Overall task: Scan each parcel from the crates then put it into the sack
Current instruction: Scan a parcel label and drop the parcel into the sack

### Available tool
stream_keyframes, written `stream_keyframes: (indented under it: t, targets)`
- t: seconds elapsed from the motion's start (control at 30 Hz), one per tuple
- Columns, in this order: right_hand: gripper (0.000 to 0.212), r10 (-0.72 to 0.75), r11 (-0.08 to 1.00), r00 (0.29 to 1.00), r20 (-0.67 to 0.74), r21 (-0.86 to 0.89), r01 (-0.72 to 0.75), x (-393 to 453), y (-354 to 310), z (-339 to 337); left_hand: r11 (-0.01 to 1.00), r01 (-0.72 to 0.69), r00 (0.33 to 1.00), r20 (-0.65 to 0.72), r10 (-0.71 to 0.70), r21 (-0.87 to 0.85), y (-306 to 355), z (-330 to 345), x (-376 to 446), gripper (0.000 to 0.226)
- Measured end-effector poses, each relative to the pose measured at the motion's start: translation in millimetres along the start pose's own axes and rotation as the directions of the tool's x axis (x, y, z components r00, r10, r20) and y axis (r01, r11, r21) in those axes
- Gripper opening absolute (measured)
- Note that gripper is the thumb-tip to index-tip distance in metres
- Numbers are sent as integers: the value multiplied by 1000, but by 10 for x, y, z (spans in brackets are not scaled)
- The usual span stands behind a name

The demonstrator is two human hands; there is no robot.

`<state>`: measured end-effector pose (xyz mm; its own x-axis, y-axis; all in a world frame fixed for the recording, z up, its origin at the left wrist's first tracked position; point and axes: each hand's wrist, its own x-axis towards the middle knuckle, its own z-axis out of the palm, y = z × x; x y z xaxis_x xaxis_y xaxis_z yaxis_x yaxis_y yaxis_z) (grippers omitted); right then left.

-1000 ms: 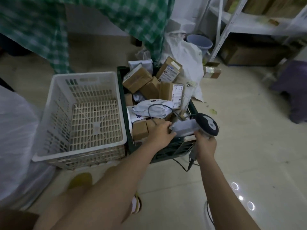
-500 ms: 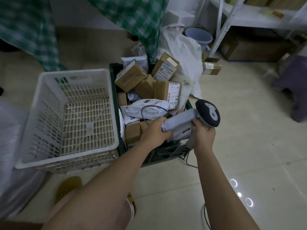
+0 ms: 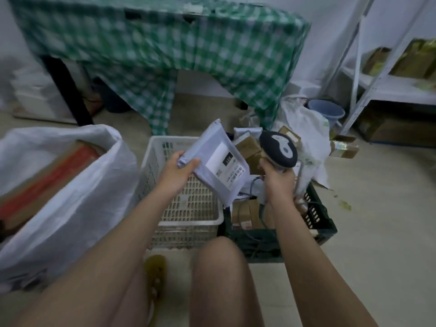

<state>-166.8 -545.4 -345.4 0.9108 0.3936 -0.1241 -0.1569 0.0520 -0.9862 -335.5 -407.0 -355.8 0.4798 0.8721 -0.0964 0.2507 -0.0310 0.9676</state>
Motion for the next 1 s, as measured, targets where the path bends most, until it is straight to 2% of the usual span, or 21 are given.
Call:
stream_keyframes:
  t: [0.1,0.2,0.3,0.4,0.5,0.57,0.67,0.7,0.73,0.83,0.93,1.0]
  targets:
    - [43,27,1000,999,46,-11,-27,-65,60,399,996,37,996,-72,-43,-81,-91,-464,-62,48]
    - [33,67,997,995,75,-41,-64,-132,177,745,965,55,987,-135,-92,-255,-176,-772,-87,41]
    - [51,110,994,990,91,-28,-108,-200,317,969,911,110,973,-145,-180,-397,-348,-941,-109,38]
    - [63,184,983,962,202,-46,-178,-247,484,1074,856,156,960,-130,-250,-492,-554,-999,-103,39]
    - [66,206,973,949,241,-152,-172,-228,528,1093,851,205,957,-82,-277,-484,-660,-1024,-87,29]
    - [59,202,977,954,224,-117,-179,-152,505,1043,870,272,948,-43,-317,-412,-709,-1064,-70,23]
    - [36,171,985,961,218,-73,-158,-78,458,939,953,290,957,26,-289,-85,-800,-1084,-41,35]
    - [27,148,988,965,215,-79,-134,-67,460,916,966,259,964,69,-258,-4,-816,-1067,-28,43]
    - [19,130,989,968,213,-91,-113,-58,466,900,975,224,968,111,-223,2,-834,-1038,-7,49]
    - [12,113,991,972,208,-94,-95,-17,490,873,978,168,978,149,-149,-121,-803,-939,30,46]
    - [10,95,993,987,131,-86,-84,32,565,873,927,233,971,121,-205,-293,-831,-869,107,56]
    - [21,68,996,997,44,-66,-65,22,610,897,875,268,963,112,-243,-403,-827,-804,135,44]
